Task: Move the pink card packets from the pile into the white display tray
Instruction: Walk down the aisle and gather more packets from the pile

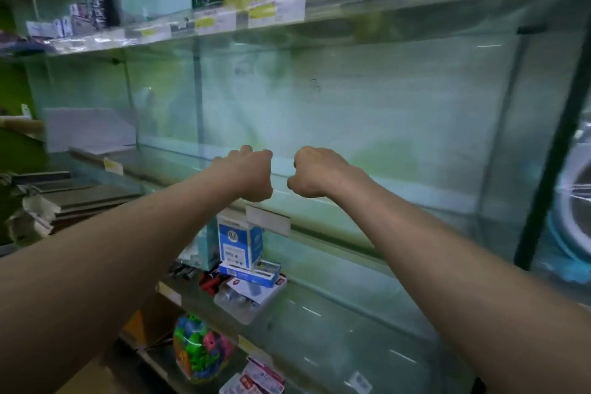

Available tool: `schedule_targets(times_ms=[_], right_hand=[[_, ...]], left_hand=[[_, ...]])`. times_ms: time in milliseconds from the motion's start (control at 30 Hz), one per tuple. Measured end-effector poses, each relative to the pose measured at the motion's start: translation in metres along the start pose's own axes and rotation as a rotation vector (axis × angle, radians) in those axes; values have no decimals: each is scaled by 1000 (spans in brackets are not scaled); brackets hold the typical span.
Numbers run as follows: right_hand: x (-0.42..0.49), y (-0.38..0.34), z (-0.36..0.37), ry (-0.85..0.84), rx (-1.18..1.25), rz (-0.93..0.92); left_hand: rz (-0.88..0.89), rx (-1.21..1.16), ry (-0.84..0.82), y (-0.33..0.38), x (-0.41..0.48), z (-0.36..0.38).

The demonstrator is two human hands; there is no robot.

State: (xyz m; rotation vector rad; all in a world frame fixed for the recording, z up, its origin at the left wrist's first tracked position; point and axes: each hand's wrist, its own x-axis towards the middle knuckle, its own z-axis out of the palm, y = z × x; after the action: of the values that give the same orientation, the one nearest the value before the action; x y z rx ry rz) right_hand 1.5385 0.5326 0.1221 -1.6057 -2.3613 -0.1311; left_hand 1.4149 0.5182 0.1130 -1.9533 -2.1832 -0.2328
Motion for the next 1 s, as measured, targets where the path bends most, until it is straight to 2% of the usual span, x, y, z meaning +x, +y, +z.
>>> schedule_targets(times_ms=[333, 633, 1000], right_hand=[[82, -50, 30, -48, 18, -57], [140, -105, 60, -63, -2, -12], [210, -204, 84, -36, -36, 95]], left_hand=[[-50, 14, -25, -66, 71, 27], [-20, -27, -29, -135, 116, 43], [62, -13, -27, -257, 168, 48]])
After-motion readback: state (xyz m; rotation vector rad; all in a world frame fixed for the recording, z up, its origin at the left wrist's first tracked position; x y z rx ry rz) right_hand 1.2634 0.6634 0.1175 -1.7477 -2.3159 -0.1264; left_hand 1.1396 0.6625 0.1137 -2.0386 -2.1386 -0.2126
